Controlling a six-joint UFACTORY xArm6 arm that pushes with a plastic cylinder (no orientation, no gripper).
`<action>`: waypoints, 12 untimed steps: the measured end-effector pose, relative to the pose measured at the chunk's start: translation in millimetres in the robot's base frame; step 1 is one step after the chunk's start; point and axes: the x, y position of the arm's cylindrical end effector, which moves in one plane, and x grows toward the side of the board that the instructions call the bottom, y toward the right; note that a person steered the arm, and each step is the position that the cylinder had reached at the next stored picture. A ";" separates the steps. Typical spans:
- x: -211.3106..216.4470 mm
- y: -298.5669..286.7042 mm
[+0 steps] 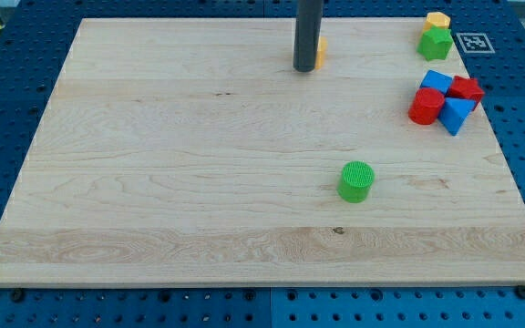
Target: Move the yellow heart to the top right of the board
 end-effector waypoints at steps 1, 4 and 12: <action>-48.7 29.1; -44.8 -28.7; -69.1 10.5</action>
